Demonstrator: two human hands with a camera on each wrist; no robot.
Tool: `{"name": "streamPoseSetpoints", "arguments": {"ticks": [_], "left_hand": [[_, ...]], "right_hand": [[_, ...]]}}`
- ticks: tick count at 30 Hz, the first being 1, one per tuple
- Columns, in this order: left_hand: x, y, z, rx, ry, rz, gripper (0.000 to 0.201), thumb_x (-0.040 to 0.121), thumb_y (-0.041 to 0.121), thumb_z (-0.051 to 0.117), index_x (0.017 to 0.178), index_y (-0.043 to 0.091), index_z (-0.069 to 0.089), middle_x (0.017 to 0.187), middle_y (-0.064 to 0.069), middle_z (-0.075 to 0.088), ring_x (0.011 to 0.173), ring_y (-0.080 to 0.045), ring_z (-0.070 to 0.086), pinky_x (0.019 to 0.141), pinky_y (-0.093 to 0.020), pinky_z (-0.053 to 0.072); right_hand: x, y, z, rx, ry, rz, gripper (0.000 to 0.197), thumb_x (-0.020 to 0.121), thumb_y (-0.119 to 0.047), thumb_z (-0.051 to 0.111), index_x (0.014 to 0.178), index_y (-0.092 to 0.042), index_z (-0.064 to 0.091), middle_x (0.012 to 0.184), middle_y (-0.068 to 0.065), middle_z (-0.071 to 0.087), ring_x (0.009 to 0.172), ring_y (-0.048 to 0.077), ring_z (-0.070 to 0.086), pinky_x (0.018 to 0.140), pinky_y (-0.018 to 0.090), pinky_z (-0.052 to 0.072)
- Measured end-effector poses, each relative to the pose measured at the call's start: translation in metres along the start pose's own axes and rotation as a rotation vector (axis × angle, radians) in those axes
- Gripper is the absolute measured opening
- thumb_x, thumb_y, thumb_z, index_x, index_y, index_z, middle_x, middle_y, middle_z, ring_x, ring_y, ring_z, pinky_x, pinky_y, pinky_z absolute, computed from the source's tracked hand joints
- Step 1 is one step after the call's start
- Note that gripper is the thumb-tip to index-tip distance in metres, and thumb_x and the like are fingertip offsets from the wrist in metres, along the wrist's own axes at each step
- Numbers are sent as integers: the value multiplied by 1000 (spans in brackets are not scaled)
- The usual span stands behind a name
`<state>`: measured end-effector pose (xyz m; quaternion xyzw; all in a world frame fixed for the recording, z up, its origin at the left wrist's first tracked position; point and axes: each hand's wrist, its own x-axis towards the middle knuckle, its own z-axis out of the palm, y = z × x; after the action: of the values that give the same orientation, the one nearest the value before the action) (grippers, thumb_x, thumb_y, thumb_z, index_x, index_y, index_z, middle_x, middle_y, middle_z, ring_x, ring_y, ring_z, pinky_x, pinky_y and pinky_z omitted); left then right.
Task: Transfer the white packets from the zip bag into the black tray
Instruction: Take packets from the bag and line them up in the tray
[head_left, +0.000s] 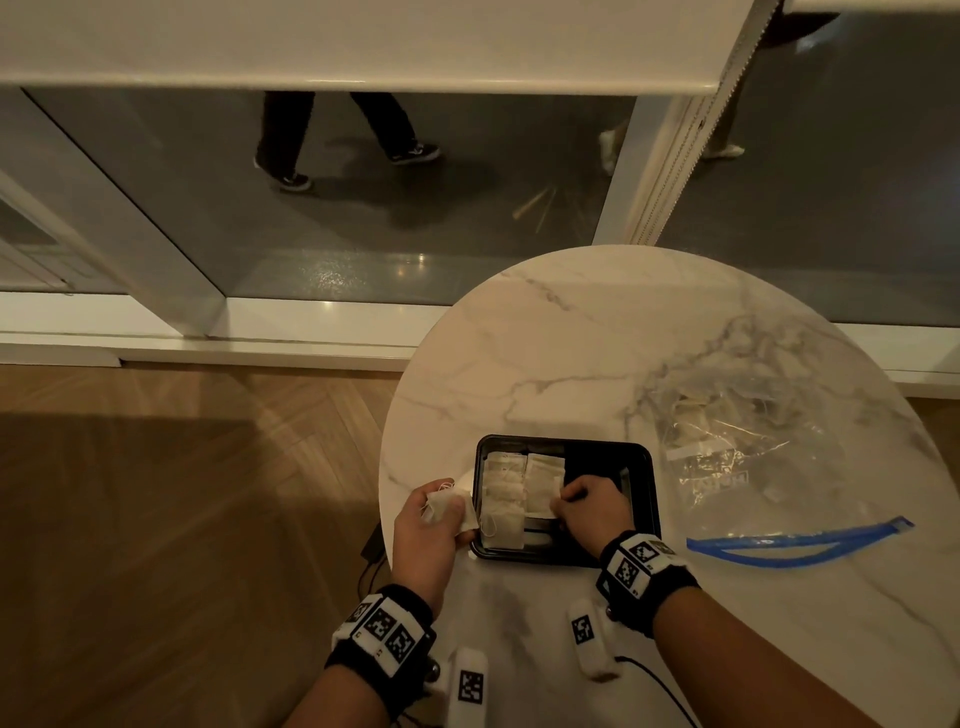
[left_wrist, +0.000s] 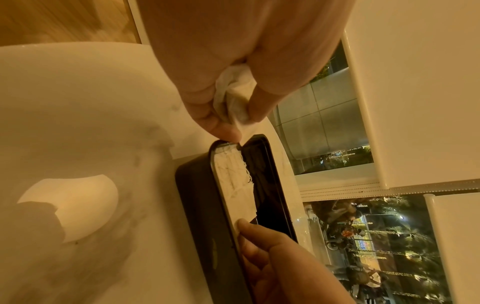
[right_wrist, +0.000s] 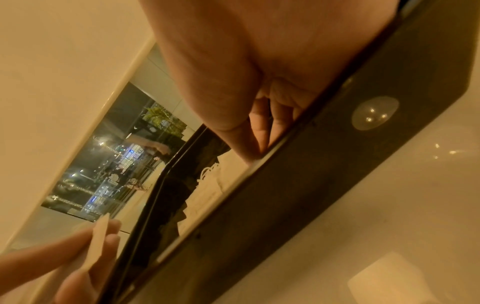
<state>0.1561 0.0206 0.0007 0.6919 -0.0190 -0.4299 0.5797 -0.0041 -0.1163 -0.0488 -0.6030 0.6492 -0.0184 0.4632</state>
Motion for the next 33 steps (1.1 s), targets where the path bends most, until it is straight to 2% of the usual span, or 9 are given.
{"name": "streamPoseSetpoints", "arguments": {"ticks": [7, 11, 13, 16, 21, 23, 25, 28, 33], "left_hand": [[-2, 1, 0, -4, -4, 5, 20, 96, 6, 61, 113, 16, 64, 112, -11, 65, 94, -21, 68, 77, -36, 61], [-3, 2, 1, 3, -11, 2, 20, 96, 6, 60, 112, 17, 64, 112, -10, 66, 97, -22, 68, 78, -37, 61], [-4, 4, 2, -6, -20, 2, 20, 96, 5, 60, 113, 15, 64, 111, -10, 65, 98, -24, 67, 76, -35, 61], [-6, 10, 4, -52, -30, -25, 23, 96, 1, 55, 115, 10, 63, 108, -9, 64, 96, -23, 66, 72, -32, 60], [-11, 18, 10, -132, -85, -65, 29, 94, -8, 46, 112, 6, 64, 105, -12, 66, 94, -24, 67, 69, -30, 61], [-15, 21, 15, -152, -139, -86, 25, 94, -9, 50, 111, 4, 63, 106, -14, 67, 94, -24, 69, 72, -34, 62], [-19, 23, 19, -150, -192, -96, 23, 91, -8, 59, 112, 2, 62, 108, -17, 68, 93, -25, 71, 69, -34, 61], [-24, 24, 22, -81, -220, -64, 25, 87, 1, 72, 110, 5, 64, 105, -15, 72, 86, -24, 74, 65, -32, 60], [-27, 26, 26, -86, -221, -62, 23, 87, 1, 72, 108, 4, 64, 95, -11, 75, 79, -20, 74, 61, -31, 60]], "right_hand": [[-1, -8, -5, -127, 30, -47, 17, 81, -38, 69, 89, -27, 60, 83, -3, 67, 79, 16, 64, 73, 29, 55], [-2, -16, -4, -132, 16, -66, 22, 85, -37, 68, 101, -25, 59, 84, -4, 66, 77, 14, 62, 64, 23, 46], [-3, -17, -4, -133, 16, -62, 22, 85, -38, 67, 102, -27, 57, 86, -3, 67, 77, 15, 62, 63, 23, 46], [-3, -16, -6, -99, 43, -54, 22, 85, -38, 66, 100, -28, 54, 89, 0, 69, 81, 18, 65, 70, 28, 53], [-15, -17, -13, 93, 84, -141, 11, 87, -31, 67, 95, -25, 61, 80, -4, 65, 75, 14, 63, 75, 36, 57], [-27, -25, -15, 207, 27, -224, 5, 88, -30, 68, 90, -26, 65, 77, -5, 64, 72, 13, 62, 68, 31, 54], [-40, -37, -19, 277, -87, -290, 6, 91, -32, 67, 88, -27, 69, 76, -4, 67, 70, 10, 62, 62, 26, 50], [-55, -51, -23, 366, -296, -325, 5, 92, -28, 68, 95, -25, 72, 82, 6, 71, 67, 12, 63, 51, 24, 50], [-60, -49, -24, 406, -304, -359, 16, 88, -9, 72, 103, -12, 71, 85, 9, 73, 66, 10, 66, 52, 25, 52]]}}
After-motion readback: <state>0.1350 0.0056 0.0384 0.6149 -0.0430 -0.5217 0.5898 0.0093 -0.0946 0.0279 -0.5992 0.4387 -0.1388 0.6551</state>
